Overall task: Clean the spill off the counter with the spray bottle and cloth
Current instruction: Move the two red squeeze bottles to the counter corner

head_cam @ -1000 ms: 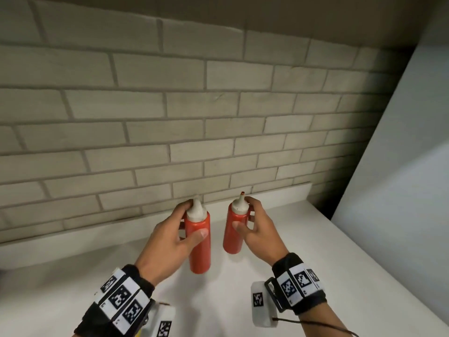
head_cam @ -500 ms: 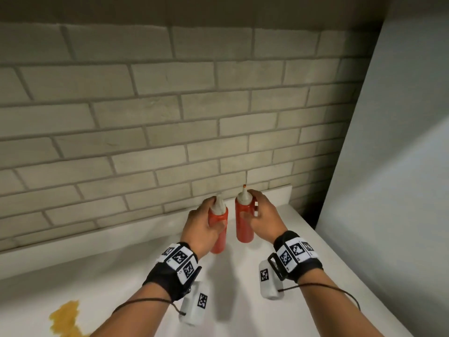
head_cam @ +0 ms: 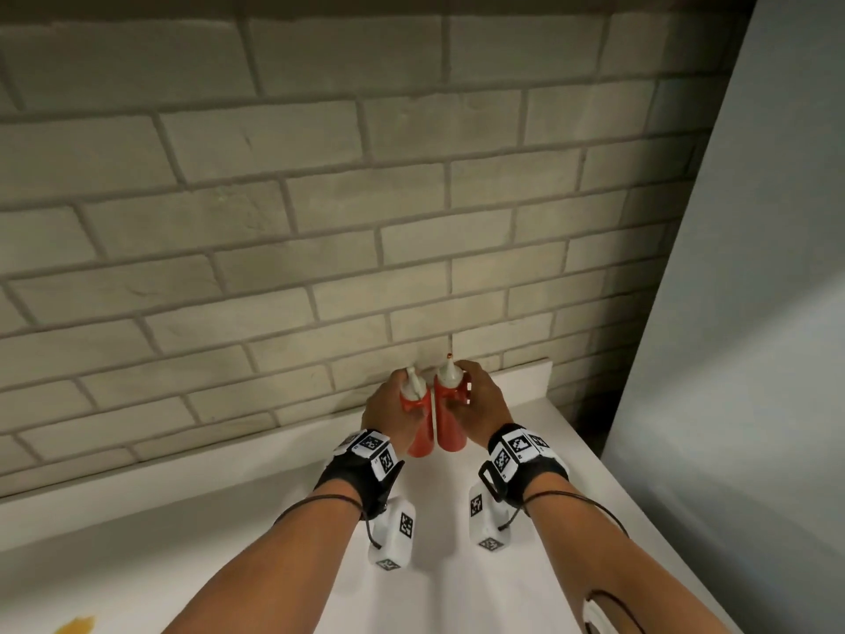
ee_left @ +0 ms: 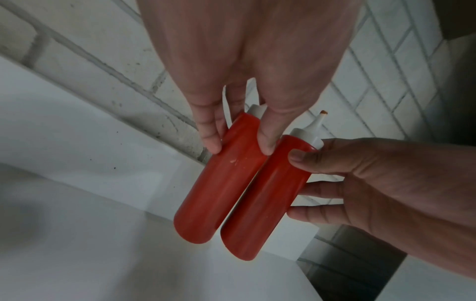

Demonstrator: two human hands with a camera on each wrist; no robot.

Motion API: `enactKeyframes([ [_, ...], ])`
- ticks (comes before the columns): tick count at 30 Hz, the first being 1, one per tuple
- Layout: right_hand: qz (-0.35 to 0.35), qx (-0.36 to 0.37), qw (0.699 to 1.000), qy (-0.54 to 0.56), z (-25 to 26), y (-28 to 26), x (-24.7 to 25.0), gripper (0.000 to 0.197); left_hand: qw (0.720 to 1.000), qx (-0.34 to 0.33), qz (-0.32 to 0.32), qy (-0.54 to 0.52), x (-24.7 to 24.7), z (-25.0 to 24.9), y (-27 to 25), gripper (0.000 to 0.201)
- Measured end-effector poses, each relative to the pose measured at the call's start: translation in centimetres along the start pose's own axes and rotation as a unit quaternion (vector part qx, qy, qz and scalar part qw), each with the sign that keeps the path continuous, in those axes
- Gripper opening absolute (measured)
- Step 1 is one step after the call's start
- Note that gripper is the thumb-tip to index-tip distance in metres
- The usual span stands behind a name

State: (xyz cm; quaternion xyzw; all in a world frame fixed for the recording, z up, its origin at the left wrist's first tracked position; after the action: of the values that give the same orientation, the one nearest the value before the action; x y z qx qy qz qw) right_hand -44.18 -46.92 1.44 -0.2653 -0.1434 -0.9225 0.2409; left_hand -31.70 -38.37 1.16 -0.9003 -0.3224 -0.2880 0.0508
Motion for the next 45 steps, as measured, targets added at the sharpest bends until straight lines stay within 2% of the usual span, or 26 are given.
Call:
enactKeyframes([
  [9, 0.021, -0.03, 0.999, -0.015, -2.3, 3.4, -2.0, 0.048, 0.999, 0.027, 0.011, 0.016, -1.7, 1.3, 3.0, 0.037],
  [21, 0.016, -0.06, 0.997, 0.042, -4.9, 4.8, -3.3, 0.041, 1.0, 0.029, -0.011, -0.006, -3.6, 3.8, 5.5, 0.035],
  [28, 0.023, -0.066, 0.996, 0.055, -5.5, 5.1, -4.0, 0.045, 0.999, 0.02, -0.018, -0.022, -4.1, 4.7, 6.0, 0.029],
  [30, 0.033, -0.059, 0.997, 0.049, -5.6, 5.0, -3.9, 0.051, 0.999, 0.027, -0.001, -0.029, -4.0, 4.6, 6.0, 0.046],
  [32, 0.053, -0.054, 0.996, 0.045, -5.4, 4.7, -3.5, 0.065, 0.998, 0.04, 0.035, -0.041, -3.7, 4.7, 5.9, 0.084],
  [34, 0.069, -0.061, 0.995, 0.037, -5.4, 4.1, -2.9, 0.076, 0.995, 0.055, 0.055, -0.055, -3.0, 4.8, 5.3, 0.103],
  [37, 0.075, -0.09, 0.992, 0.042, -5.9, 2.7, -2.3, 0.085, 0.995, 0.044, 0.051, -0.07, -1.3, 5.0, 3.3, 0.099],
  [39, 0.073, -0.104, 0.991, 0.036, -6.0, 1.1, -2.0, 0.084, 0.993, 0.053, 0.046, -0.092, 0.3, 5.0, 1.1, 0.095],
  [42, 0.078, -0.091, 0.991, 0.066, -5.1, -3.0, -1.9, 0.063, 0.98, 0.079, 0.052, -0.174, 3.7, 4.8, -3.8, 0.086],
  [45, 0.122, -0.053, 0.987, 0.094, -3.7, -8.4, -2.2, 0.039, 0.971, 0.072, 0.05, -0.224, 8.2, 5.1, -10.0, 0.067],
])
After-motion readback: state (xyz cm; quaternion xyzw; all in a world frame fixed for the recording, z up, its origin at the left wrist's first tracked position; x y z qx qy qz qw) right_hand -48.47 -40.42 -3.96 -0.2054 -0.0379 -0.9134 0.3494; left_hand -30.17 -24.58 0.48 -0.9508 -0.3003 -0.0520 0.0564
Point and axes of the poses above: each hand's wrist, its own y-axis towards the middle knuckle, its own x-axis out of the back of the hand, z = x × y, the point moved 1 cm from there along y, towards the middle knuckle, and after that the axes turned 7 degrees about -y, right-handed, at the moved point
